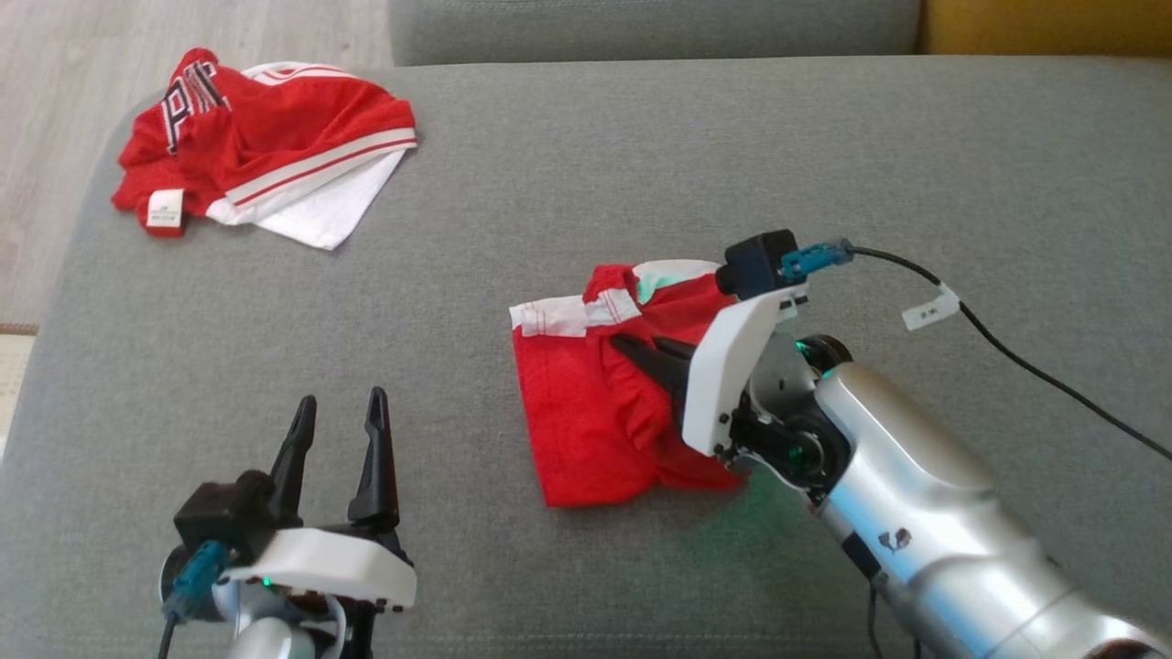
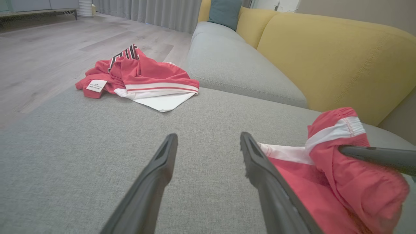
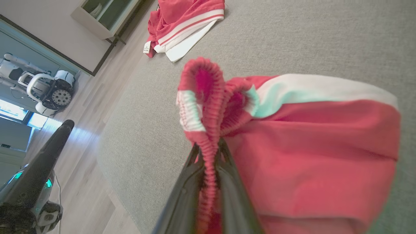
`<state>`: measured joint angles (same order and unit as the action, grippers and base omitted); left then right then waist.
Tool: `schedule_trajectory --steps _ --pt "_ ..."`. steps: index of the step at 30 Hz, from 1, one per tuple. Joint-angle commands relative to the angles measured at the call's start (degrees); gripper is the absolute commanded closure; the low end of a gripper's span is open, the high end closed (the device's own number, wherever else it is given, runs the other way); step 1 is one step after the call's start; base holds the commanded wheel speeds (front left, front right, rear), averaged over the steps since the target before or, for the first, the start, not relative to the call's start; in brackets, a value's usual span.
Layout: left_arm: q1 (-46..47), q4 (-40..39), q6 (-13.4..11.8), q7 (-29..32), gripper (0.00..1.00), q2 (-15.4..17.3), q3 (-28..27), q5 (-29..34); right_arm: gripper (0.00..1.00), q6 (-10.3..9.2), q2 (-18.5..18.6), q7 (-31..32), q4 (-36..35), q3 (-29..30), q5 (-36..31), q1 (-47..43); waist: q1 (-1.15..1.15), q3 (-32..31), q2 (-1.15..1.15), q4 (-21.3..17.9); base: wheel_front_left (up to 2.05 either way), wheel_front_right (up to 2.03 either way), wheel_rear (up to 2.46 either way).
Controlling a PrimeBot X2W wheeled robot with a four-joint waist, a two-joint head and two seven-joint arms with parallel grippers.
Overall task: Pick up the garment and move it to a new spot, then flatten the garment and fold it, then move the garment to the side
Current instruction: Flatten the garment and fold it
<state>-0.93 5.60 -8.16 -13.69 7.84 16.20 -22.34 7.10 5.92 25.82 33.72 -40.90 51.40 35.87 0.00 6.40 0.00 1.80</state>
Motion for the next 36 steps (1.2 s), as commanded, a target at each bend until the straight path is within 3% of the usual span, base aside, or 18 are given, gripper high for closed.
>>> schedule_trajectory --steps 1,6,7,8,9,10,22,36 --pt "1.9 -1.7 -0.3 -0.3 0.0 0.6 -1.6 -0.1 1.0 0.39 -1.5 -1.0 -1.0 -0.6 0.4 2.3 0.0 0.1 0.0 0.3 0.0 0.0 0.0" --pt "2.1 -1.1 -0.2 -0.4 0.0 0.4 -1.3 -0.3 1.0 0.39 -2.5 -2.6 2.3 -2.7 1.4 3.9 0.0 0.2 0.0 0.9 0.0 0.0 0.0" --pt "2.1 -1.0 -0.2 -0.4 0.0 0.3 -1.3 -0.3 0.83 0.39 -2.6 -2.9 2.9 -3.1 1.6 4.1 0.0 0.2 0.0 1.0 0.0 0.0 0.0" --pt "2.2 -0.9 -0.2 -0.5 0.0 0.3 -1.3 -0.3 0.58 0.39 -2.7 -3.2 3.4 -3.5 1.8 4.3 0.0 0.2 0.0 1.0 0.0 0.0 0.0" --pt "2.2 -0.9 -0.2 -0.5 0.0 0.3 -1.3 -0.3 0.21 0.39 -2.8 -3.6 3.8 -3.9 2.1 4.5 0.0 0.2 0.0 1.1 0.0 0.0 0.0" --pt "2.2 -0.8 -0.2 -0.5 0.0 0.3 -1.3 -0.3 0.0 0.39 -2.9 -3.9 4.2 -4.3 2.5 4.7 0.0 0.1 0.0 1.1 0.0 0.0 0.0" --pt "2.5 -0.3 -0.1 -0.8 0.0 0.2 -1.0 -0.5 0.0 0.39 -3.0 -10.2 4.1 -8.5 8.2 7.1 0.0 -0.1 0.0 0.6 0.0 0.0 0.0" --pt "0.8 -0.9 -1.6 -1.3 0.0 -1.4 -3.7 -0.2 0.0 0.39 -2.1 -37.6 17.8 -3.1 -7.1 7.8 0.0 -2.7 0.0 -2.4 0.0 0.0 0.0"
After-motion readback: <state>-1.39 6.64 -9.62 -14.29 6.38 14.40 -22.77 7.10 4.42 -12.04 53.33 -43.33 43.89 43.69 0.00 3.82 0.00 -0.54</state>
